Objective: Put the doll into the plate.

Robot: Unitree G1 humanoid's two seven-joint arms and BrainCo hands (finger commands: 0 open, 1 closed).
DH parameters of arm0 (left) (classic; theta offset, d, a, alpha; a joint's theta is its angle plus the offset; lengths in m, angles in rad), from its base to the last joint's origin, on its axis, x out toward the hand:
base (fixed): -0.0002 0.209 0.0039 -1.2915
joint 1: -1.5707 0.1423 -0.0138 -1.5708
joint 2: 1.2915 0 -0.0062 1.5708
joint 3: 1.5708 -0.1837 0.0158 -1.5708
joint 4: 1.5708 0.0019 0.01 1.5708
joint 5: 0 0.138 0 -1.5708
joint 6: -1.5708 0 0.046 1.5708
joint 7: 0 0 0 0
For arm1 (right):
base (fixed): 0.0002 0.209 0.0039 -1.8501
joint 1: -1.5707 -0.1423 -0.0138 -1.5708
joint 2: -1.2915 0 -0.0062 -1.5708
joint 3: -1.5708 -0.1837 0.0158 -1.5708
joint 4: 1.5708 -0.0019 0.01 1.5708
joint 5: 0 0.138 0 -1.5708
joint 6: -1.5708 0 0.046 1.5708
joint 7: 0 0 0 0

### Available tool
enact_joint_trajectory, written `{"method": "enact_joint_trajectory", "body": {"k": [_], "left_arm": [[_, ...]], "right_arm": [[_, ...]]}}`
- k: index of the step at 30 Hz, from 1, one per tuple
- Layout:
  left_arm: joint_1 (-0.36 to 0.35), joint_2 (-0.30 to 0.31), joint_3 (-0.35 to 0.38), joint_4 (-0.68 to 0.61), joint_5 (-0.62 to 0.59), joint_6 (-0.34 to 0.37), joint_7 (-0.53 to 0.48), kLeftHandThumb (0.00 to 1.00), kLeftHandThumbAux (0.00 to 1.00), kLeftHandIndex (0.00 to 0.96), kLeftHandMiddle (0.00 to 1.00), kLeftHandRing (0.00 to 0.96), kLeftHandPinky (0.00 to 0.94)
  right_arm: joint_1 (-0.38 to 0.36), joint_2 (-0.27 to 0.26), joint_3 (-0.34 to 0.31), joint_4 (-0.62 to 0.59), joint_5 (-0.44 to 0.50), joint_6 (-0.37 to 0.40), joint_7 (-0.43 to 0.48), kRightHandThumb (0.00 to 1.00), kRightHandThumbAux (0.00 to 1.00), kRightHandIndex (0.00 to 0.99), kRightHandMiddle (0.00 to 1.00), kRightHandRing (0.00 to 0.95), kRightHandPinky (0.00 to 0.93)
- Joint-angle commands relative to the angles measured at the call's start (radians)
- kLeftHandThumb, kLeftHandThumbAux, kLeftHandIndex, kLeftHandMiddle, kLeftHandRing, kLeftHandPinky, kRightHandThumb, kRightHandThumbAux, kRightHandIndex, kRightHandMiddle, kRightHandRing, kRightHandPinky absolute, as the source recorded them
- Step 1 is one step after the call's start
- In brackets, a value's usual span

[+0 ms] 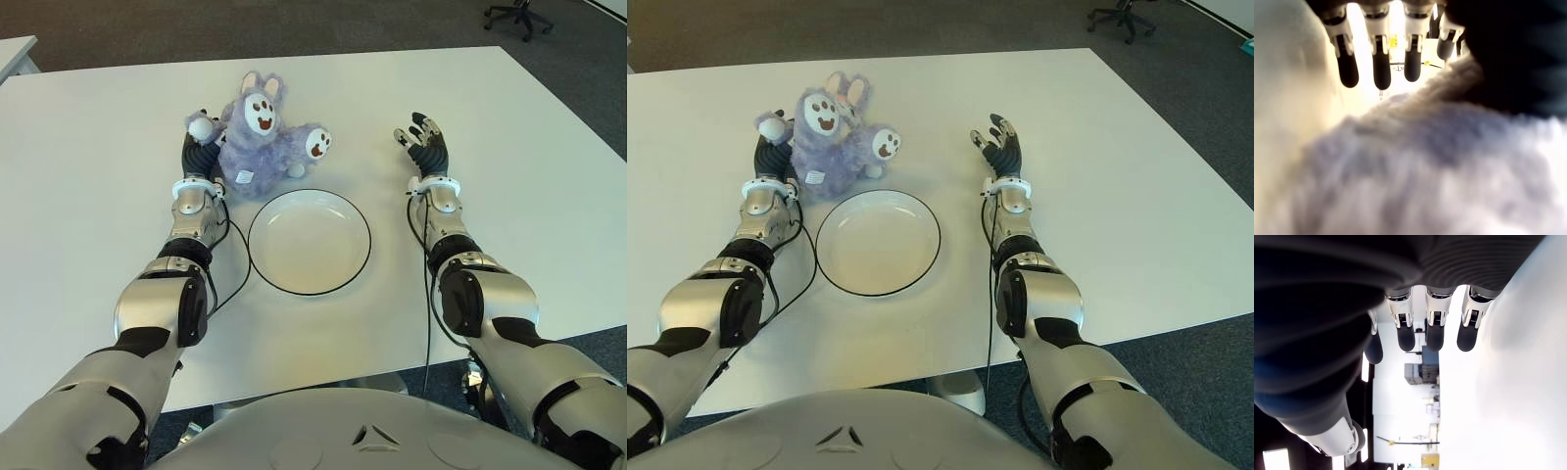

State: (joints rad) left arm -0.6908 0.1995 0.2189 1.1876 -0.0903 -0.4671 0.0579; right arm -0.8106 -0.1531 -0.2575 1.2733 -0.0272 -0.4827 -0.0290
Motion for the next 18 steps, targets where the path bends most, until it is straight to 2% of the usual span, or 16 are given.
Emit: {"method": "enact_joint_trajectory", "body": {"k": [1, 9, 18], "left_arm": [[0.01, -0.015, 0.005, 0.031, 0.003, 0.027, 0.004, 0.188, 0.685, 0.026, 0.167, 0.192, 0.214], [0.004, -0.023, 0.016, 0.028, -0.015, 0.013, -0.013, 0.247, 0.702, 0.028, 0.18, 0.208, 0.238], [0.0, -0.036, 0.02, 0.018, -0.02, 0.0, -0.009, 0.361, 0.726, 0.056, 0.193, 0.224, 0.266]], "right_arm": [[0.067, 0.024, -0.004, 0.045, 0.015, 0.036, 0.006, 0.39, 0.766, 0.157, 0.099, 0.078, 0.112], [0.068, 0.023, -0.005, 0.045, 0.015, 0.037, 0.007, 0.359, 0.763, 0.14, 0.09, 0.074, 0.108], [0.069, 0.022, -0.003, 0.045, 0.013, 0.038, 0.004, 0.371, 0.769, 0.137, 0.092, 0.074, 0.111]]}}
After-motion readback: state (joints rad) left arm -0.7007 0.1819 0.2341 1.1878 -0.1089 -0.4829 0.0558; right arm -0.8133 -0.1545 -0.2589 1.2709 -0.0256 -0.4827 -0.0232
